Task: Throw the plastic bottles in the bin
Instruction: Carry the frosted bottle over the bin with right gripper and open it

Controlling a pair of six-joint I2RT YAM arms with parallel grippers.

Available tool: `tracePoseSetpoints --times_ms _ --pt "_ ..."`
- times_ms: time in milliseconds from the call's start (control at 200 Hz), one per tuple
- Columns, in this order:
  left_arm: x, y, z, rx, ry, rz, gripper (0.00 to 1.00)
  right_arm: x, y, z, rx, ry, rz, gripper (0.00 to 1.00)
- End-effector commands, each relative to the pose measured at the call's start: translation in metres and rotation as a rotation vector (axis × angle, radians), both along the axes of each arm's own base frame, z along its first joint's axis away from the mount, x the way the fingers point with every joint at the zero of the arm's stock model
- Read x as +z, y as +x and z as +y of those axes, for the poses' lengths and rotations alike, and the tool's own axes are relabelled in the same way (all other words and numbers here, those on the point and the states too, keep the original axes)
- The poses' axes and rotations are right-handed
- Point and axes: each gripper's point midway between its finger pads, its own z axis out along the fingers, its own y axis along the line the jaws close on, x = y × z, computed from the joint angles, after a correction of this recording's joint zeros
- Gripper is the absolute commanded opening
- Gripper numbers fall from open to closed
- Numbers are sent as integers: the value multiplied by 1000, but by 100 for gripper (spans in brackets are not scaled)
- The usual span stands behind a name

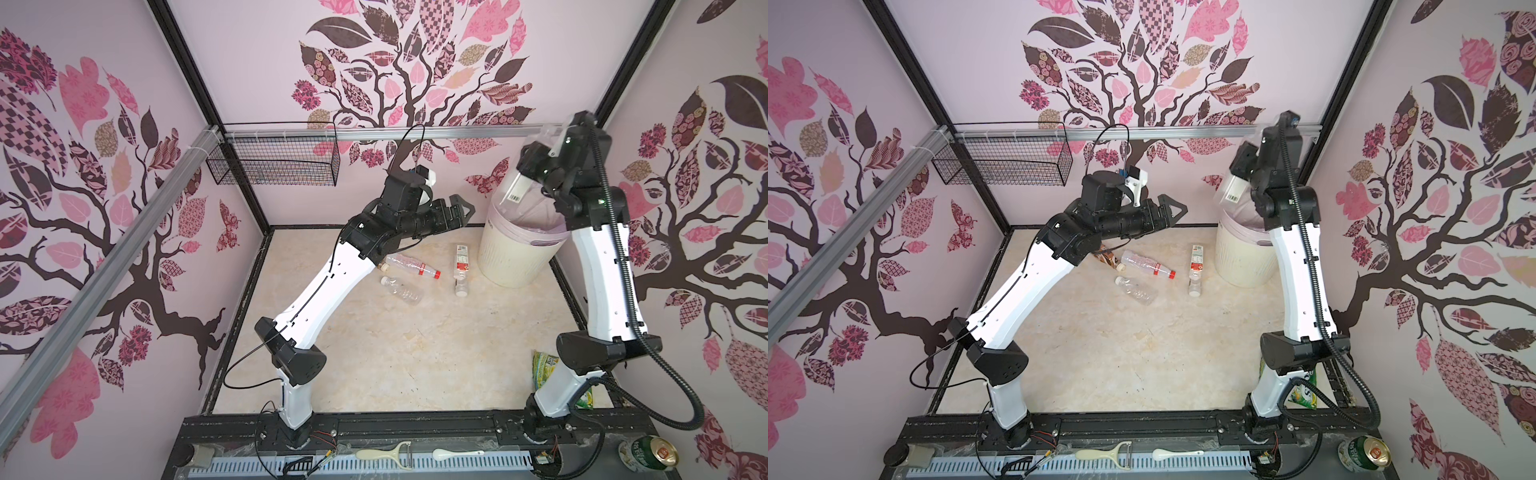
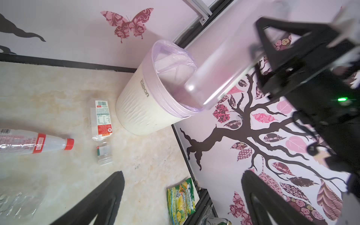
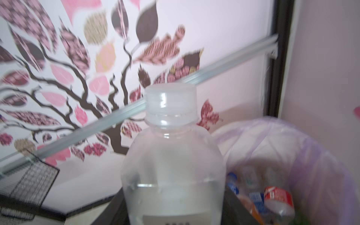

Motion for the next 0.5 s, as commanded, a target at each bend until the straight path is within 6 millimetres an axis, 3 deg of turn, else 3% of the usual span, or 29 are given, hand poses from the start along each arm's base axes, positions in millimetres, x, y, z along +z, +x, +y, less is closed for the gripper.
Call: tracePoseSetpoints --times_ms 0,120,205,280,410,495 --pt "12 -1 -2 -9 -38 -4 98 69 -29 -32 -175 -78 -209 52" --pt "7 -3 0 -5 -25 8 98 94 -44 -45 -259 -131 -290 52" --pt "4 -2 -2 -13 -24 18 98 75 -26 -51 -290 -166 -237 54" --pt "0 -1 -2 -17 -27 36 98 35 3 -56 -303 -173 -134 56" --pt "-8 7 9 -4 -39 81 98 -66 60 -55 -268 -164 102 62" --pt "-13 14 18 9 -50 112 98 -122 76 -60 -311 -151 252 83"
